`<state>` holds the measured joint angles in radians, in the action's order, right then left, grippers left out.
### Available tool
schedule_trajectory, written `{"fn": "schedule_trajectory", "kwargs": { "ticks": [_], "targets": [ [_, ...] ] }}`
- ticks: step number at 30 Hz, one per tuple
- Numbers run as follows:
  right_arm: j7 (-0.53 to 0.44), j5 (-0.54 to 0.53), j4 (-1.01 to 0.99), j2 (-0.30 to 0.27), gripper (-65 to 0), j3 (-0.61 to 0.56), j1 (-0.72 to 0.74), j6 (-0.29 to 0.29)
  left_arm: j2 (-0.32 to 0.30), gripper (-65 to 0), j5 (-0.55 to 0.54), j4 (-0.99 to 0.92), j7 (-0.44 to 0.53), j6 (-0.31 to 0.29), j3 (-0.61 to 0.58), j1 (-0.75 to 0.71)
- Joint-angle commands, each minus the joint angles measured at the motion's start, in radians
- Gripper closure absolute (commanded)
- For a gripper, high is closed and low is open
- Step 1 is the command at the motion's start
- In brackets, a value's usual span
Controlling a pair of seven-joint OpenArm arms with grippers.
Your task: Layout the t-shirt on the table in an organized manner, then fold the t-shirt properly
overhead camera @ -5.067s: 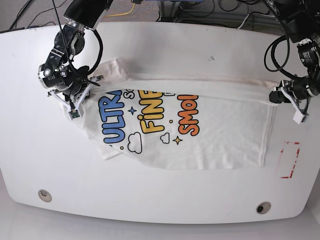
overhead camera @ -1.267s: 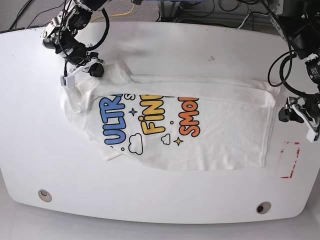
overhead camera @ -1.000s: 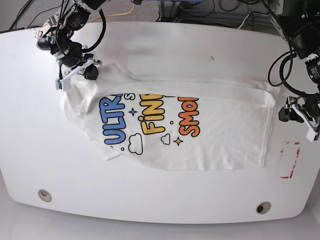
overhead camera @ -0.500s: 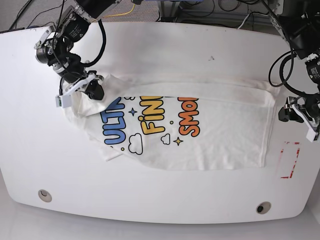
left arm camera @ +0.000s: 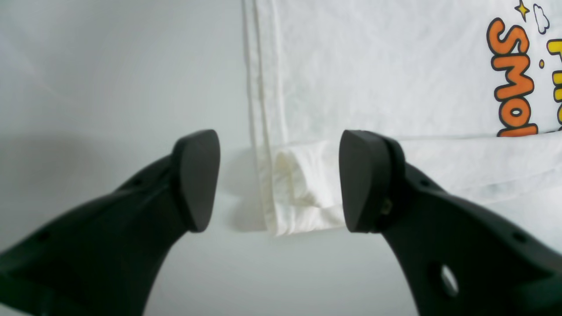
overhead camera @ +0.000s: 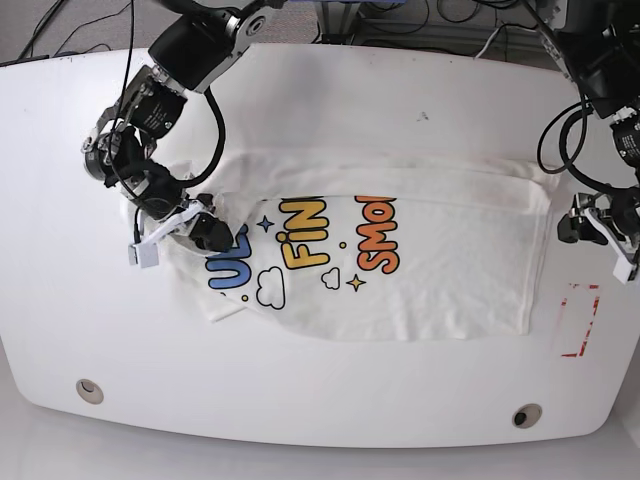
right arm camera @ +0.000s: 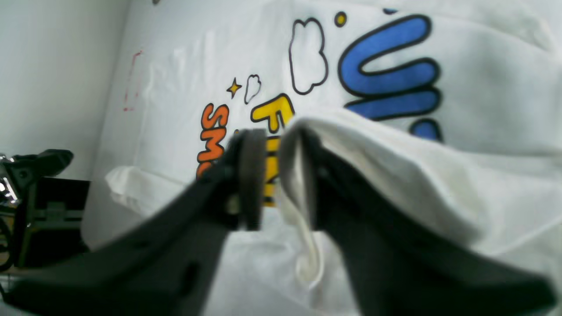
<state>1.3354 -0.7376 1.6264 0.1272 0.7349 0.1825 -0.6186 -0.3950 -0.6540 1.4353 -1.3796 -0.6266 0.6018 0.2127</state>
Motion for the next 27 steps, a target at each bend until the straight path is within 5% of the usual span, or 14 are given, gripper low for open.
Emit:
{"fn": "schedule_trajectory", "kwargs": {
  "ticks": [1,5,8,18,27],
  "targets": [
    [-0.018,-0.032,-0.010,-0.005,-32.3,-0.031,0.032,-0.001,-0.023,-40.3,-0.019,0.018,0.016,-0.003,0.004,0.018],
    [-0.020,-0.030,0.012,-0.007,-55.2,-0.068,0.045,0.058,-0.023,-40.3,-0.020,0.018,0.016,-0.003,0.004,0.018],
    [-0.020,-0.030,0.030,-0.013,-64.0,-0.099,0.058,0.095,-0.023,-40.3,-0.020,0.018,0.016,-0.003,0.004,0.018],
    [-0.017,-0.043,0.148,-0.196,-62.9,-0.137,0.028,0.098,-0.023,-40.3,-0.023,0.095,0.016,-0.005,0.000,0.018],
    [-0.015,-0.084,0.185,-0.191,-62.9,-0.140,-0.007,0.098,-0.018,-40.3,-0.023,0.178,0.016,-0.006,-0.015,0.020]
  ]
}}
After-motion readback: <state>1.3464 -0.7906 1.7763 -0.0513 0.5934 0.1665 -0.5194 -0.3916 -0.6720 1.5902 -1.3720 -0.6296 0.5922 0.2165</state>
